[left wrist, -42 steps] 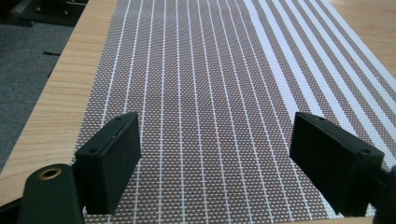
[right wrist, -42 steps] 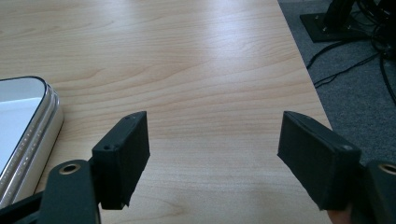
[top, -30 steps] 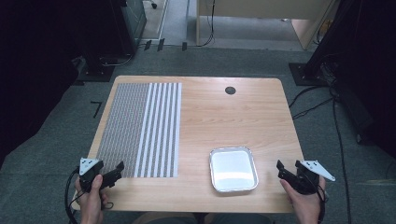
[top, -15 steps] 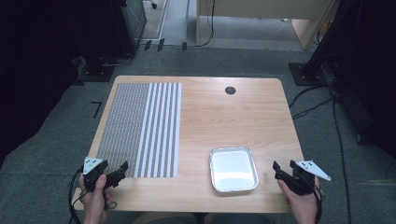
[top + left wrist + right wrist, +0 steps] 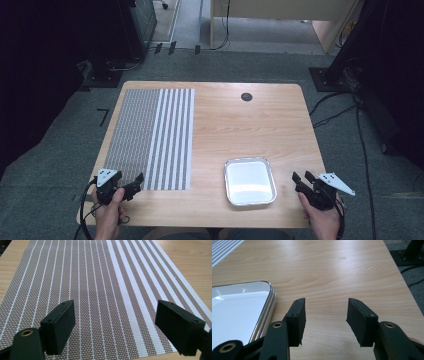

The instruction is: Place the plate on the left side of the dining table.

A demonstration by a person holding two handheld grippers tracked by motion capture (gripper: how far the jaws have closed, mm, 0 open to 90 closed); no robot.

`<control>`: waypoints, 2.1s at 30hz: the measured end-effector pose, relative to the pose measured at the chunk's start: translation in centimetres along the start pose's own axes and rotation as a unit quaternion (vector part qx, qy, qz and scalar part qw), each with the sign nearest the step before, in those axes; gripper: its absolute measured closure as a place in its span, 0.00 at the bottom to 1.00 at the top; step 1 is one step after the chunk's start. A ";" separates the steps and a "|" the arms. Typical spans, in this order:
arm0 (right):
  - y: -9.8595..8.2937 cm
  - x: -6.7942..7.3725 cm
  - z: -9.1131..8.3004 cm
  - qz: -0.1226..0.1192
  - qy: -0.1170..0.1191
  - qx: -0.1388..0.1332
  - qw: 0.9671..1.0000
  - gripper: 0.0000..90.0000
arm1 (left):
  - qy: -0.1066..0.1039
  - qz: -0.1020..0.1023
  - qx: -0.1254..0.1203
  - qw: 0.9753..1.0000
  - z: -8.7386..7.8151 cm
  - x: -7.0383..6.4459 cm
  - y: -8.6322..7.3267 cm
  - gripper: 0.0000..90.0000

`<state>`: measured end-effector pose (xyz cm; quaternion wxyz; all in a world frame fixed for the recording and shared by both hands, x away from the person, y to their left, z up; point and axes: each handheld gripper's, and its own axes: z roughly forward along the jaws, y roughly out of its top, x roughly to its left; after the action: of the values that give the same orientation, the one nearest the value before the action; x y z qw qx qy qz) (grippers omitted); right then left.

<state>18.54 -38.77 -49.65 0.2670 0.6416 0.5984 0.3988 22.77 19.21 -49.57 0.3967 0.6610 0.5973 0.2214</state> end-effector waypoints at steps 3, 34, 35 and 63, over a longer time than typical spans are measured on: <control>-0.2 0.3 0.2 -0.017 0.002 0.009 1.000 0.56 | 0.001 0.001 0.000 1.000 0.1 -0.3 0.0 0.18; -0.3 1.6 -0.3 0.029 0.066 -0.025 0.997 0.74 | -0.050 0.029 0.013 0.998 1.8 -7.5 0.1 0.16; -0.3 1.6 -0.2 0.028 0.070 -0.028 0.997 0.74 | -0.052 0.033 0.012 0.998 1.8 -8.1 0.3 0.17; -0.6 2.5 -0.2 0.031 0.103 -0.014 0.994 0.82 | -0.082 0.046 0.021 0.995 3.3 -13.9 1.2 0.28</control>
<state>17.94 -36.20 -49.58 0.2003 0.6117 0.5967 0.4793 23.39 4.93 -48.08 0.4197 0.7121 0.5359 0.1719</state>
